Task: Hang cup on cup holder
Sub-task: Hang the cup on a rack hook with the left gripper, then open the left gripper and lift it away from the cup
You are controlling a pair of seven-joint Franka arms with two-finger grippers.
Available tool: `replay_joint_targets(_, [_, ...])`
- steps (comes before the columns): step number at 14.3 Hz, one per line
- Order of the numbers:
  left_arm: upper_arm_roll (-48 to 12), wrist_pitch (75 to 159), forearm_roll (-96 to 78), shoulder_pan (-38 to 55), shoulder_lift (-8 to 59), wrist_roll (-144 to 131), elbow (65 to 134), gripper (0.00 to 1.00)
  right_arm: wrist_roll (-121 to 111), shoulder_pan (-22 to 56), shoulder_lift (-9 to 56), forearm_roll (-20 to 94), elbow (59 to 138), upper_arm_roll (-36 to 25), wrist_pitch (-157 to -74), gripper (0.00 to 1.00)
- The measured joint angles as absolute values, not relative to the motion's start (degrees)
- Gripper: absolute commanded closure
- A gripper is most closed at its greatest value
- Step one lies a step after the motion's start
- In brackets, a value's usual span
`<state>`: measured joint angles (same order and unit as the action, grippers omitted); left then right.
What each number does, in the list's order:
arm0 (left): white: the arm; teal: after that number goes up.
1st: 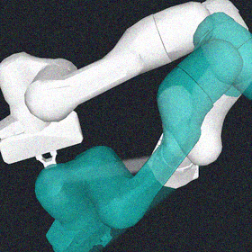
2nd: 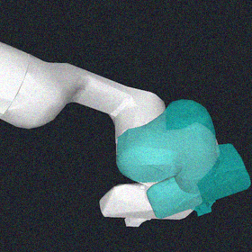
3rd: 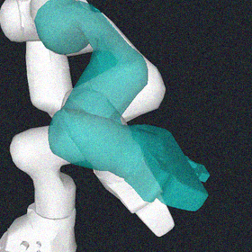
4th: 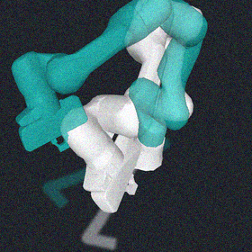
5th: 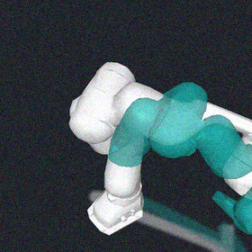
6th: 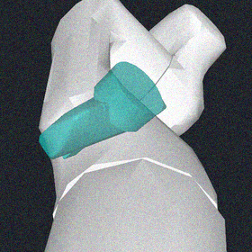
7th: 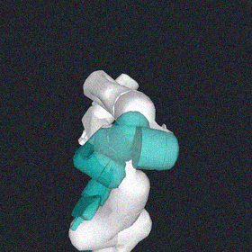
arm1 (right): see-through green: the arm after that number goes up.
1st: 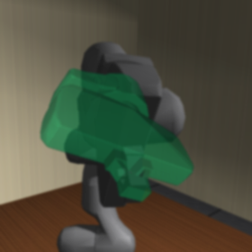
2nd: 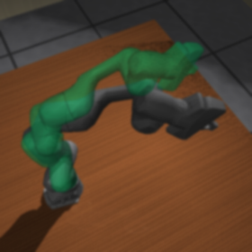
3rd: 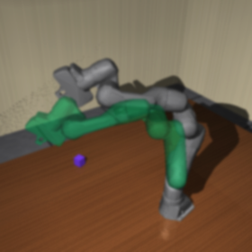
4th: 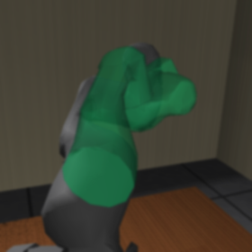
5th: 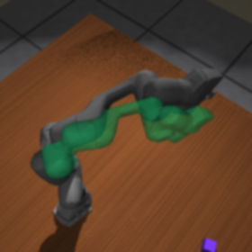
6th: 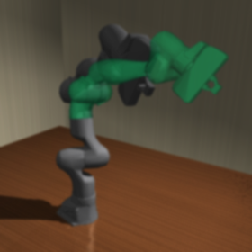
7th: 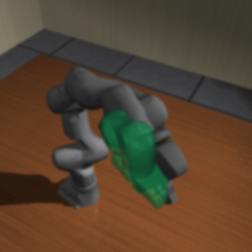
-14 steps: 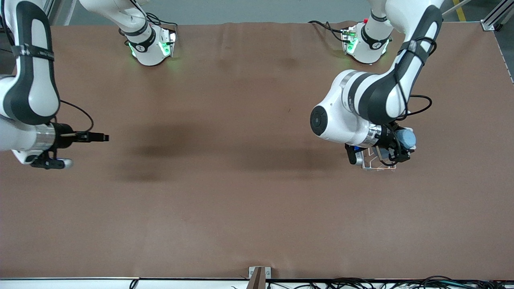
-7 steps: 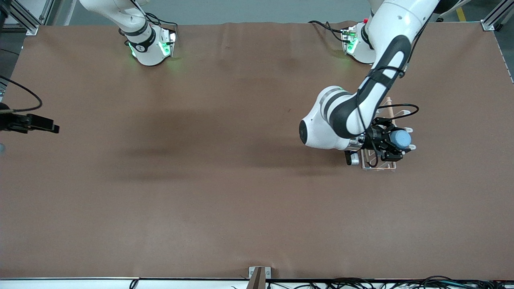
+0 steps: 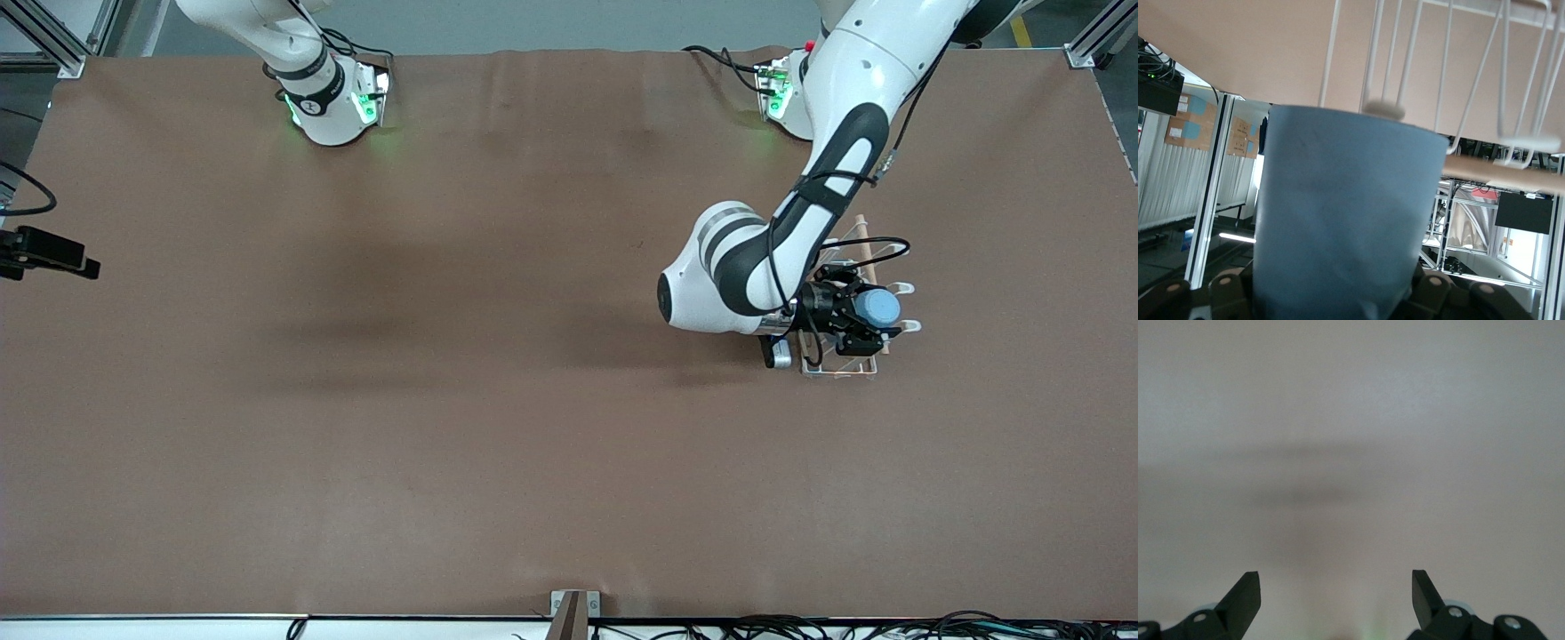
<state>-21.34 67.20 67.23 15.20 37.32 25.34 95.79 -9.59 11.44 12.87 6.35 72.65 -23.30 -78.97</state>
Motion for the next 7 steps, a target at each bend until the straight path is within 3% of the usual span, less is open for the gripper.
replay_joint_targets(1, [-21.35, 67.20, 67.23, 15.26, 38.09, 24.17, 95.86, 0.58, -9.57, 11.40, 12.03, 5.87, 72.50, -23.29, -78.97, 0.00])
replay_joint_targets(2, [-21.36, 67.20, 67.24, 15.33, 38.67, 23.29, 95.87, 0.45, -9.56, 11.26, 11.15, 5.62, 72.50, -23.24, -78.95, 0.00])
replay_joint_targets(3, [-21.37, 67.20, 67.24, 15.36, 39.04, 22.56, 95.87, 0.28, -9.56, 10.93, 10.44, 5.56, 72.50, -22.95, -78.86, 0.00])
replay_joint_targets(4, [-21.37, 67.20, 67.24, 15.35, 39.32, 22.14, 95.88, 0.00, -9.56, 10.29, 9.90, 5.37, 72.53, -22.10, -78.78, 0.00])
replay_joint_targets(7, [-21.37, 67.20, 67.23, 15.24, 39.52, 19.55, 95.86, 0.00, -9.08, 4.90, 8.49, 3.19, 72.89, -14.77, -78.77, 0.00])
